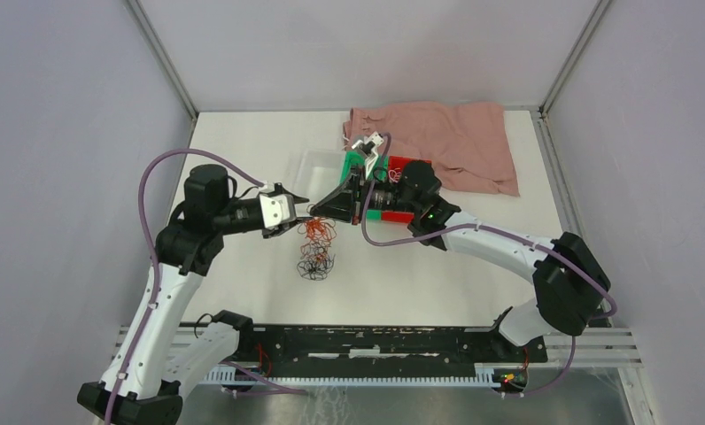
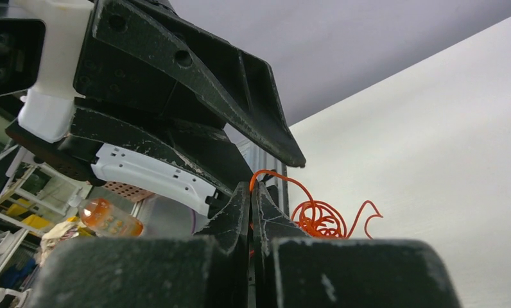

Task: Untangle the cables
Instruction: Untie the cable, then place the cable in the bin.

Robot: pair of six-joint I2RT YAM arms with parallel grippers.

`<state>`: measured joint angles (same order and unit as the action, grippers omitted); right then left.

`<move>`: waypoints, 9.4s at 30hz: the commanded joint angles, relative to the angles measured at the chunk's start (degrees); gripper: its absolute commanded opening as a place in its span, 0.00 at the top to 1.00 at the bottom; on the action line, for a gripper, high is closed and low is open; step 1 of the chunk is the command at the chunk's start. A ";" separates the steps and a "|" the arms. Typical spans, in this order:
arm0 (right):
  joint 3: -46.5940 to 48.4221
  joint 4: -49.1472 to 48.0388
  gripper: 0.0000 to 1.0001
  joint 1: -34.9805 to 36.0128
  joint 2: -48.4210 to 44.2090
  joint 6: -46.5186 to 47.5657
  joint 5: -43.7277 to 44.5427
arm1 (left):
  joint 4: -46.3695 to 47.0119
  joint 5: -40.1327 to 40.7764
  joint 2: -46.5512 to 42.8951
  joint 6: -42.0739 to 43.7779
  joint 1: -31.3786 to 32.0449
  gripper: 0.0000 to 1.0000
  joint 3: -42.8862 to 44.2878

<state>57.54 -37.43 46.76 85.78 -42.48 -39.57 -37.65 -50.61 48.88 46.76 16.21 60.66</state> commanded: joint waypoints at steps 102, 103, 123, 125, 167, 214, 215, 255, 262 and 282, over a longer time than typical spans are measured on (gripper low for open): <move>-15.17 3.75 0.37 9.86 -0.39 15.20 33.88 | 51.68 34.14 16.34 -15.96 -0.04 0.97 40.63; -14.19 5.17 0.36 9.84 -1.37 16.00 33.74 | 50.58 33.19 16.08 -16.62 -0.04 0.97 39.69; 0.29 13.92 0.36 8.38 -2.84 18.88 33.74 | 42.48 22.20 18.46 -24.69 3.55 0.97 31.27; 1.63 19.91 0.36 7.51 -3.06 21.14 39.39 | 42.55 22.83 19.64 -24.40 5.09 0.97 31.17; -2.91 24.15 0.38 -11.14 -0.77 17.17 41.37 | 51.44 28.46 36.94 -11.40 12.88 0.97 39.47; -28.86 12.48 0.41 -15.36 -14.09 8.19 50.47 | 31.10 41.77 50.78 -5.20 16.57 0.97 28.14; -29.21 12.46 0.41 -15.35 -14.51 8.13 50.50 | 30.59 42.51 50.91 -4.62 16.62 0.97 27.65; 3.59 9.90 0.52 -16.25 15.51 0.58 40.73 | 20.21 45.89 37.37 -0.11 9.23 0.97 13.97; 3.52 7.95 0.55 -14.12 18.07 -0.59 41.79 | 20.24 44.78 41.31 -2.60 10.63 0.97 17.52; -14.89 8.01 0.56 -21.68 -5.80 3.40 47.10 | 21.35 43.90 59.21 -6.30 17.32 0.97 29.81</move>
<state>46.68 -28.01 26.26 86.13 -40.77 5.04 -18.72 -5.08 106.02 44.05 33.43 86.72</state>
